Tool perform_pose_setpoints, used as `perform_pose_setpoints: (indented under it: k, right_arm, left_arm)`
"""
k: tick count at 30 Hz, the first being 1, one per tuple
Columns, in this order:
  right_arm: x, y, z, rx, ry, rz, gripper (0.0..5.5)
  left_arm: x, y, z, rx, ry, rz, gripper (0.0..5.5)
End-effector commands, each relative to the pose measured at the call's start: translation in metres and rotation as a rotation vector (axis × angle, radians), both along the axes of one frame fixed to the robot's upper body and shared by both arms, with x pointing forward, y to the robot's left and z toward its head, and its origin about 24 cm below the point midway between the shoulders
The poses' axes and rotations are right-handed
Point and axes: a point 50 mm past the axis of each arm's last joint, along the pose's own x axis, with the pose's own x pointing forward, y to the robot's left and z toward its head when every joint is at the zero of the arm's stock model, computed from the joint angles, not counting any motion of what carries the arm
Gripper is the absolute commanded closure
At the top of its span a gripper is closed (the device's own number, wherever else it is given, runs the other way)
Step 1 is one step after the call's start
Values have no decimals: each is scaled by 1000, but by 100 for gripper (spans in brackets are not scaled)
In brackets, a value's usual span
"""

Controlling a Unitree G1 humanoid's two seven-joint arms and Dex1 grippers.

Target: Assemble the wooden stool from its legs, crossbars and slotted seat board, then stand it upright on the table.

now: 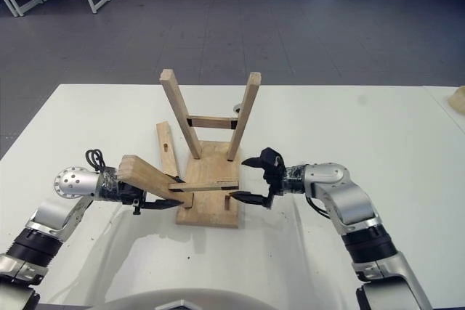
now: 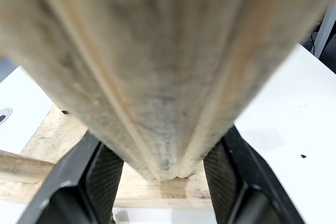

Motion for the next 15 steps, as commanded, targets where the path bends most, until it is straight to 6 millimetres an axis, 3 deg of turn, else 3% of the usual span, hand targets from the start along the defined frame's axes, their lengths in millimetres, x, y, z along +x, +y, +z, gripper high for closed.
perform_pose_setpoints:
  k: [1,6,7,15]
  right_arm:
    - [-7,5,-22,-40,45,41,0]
    - [-4,1,-37,-72,52,15,0]
    - [-4,0,-39,-76,50,11,0]
    - [-22,3,-47,-74,65,17,0]
  left_arm:
    - [-14,-2,-25,83,173,-56,344]
    - [-12,-4,-20,77,160,-68,344]
    - [-11,-3,-19,77,159,-67,307]
    - [-4,1,-13,90,110,-20,180]
